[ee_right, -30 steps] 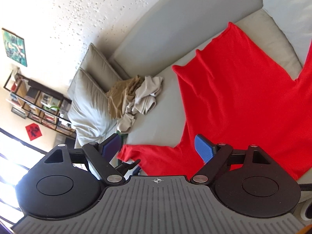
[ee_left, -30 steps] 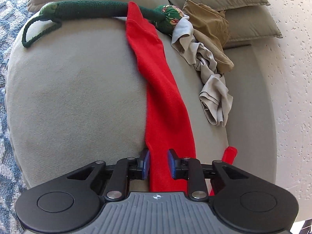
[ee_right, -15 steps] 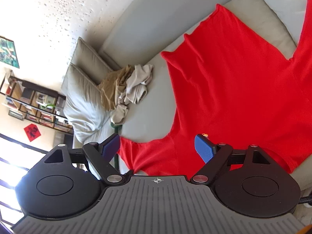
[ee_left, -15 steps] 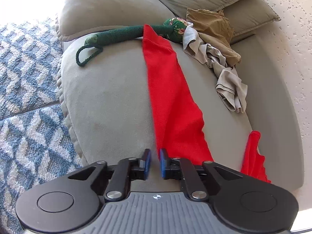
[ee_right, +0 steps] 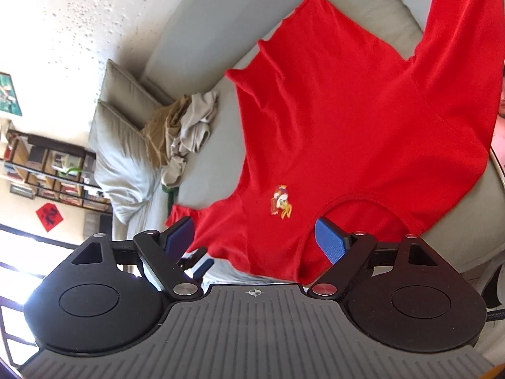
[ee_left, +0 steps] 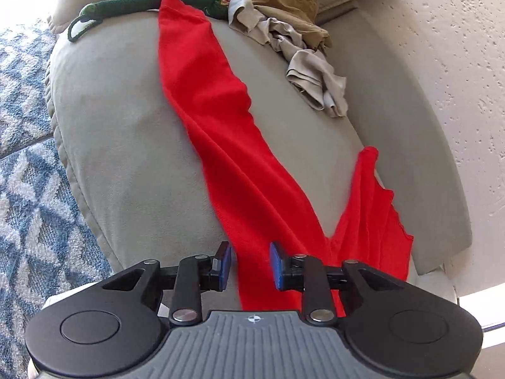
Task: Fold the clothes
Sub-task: 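Grasp the hem with the left tool while the right tool grasps the hem, pulling flat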
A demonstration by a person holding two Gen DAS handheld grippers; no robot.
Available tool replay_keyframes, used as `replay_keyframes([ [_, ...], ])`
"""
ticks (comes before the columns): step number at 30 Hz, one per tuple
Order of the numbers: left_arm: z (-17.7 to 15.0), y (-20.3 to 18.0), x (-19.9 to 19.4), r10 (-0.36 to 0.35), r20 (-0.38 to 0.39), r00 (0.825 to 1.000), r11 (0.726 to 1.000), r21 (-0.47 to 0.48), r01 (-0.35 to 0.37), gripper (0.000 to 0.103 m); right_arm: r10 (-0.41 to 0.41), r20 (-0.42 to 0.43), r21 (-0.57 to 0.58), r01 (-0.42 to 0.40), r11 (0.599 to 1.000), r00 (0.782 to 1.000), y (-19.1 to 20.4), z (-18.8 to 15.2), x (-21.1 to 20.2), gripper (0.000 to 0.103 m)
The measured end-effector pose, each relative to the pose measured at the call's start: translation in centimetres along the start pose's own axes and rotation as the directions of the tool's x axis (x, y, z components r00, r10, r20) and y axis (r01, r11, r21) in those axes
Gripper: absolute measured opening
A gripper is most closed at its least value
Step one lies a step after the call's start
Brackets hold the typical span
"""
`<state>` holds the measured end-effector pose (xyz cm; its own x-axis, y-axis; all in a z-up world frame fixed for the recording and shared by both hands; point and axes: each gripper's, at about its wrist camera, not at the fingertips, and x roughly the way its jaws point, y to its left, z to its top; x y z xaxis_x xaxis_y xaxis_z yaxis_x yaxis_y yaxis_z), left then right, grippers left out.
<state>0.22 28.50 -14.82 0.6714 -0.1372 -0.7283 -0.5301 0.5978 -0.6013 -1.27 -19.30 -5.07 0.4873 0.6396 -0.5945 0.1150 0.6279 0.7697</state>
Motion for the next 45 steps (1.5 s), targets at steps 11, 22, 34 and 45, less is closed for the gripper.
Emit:
replay_keyframes([
  [11, -2.9, -2.1, -2.7, 0.204, 0.036, 0.978, 0.963, 0.172, -0.207, 0.001, -0.056, 0.002, 0.095, 0.055, 0.994, 0.998, -5.6, 0.0, -1.6, 0.085],
  [22, -11.4, -9.5, -4.4, 0.141, -0.196, 0.970, 0.831, 0.556, -0.008, 0.042, -0.220, 0.011, 0.118, 0.218, 0.969, 0.975, -9.7, -0.2, -1.4, 0.070],
  [34, -19.2, -13.5, 0.8, 0.278, -0.158, 0.947, 0.508, 0.862, -0.006, 0.036, -0.320, -0.051, -0.036, 0.319, 0.947, 0.946, -8.8, -0.2, 2.5, 0.066],
  [45, -19.6, -14.4, -1.0, 0.252, -0.146, 0.957, 0.440, 0.898, 0.021, 0.001, -0.540, 0.083, -0.355, 0.532, 0.769, 0.837, -5.4, -3.0, 4.0, 0.005],
])
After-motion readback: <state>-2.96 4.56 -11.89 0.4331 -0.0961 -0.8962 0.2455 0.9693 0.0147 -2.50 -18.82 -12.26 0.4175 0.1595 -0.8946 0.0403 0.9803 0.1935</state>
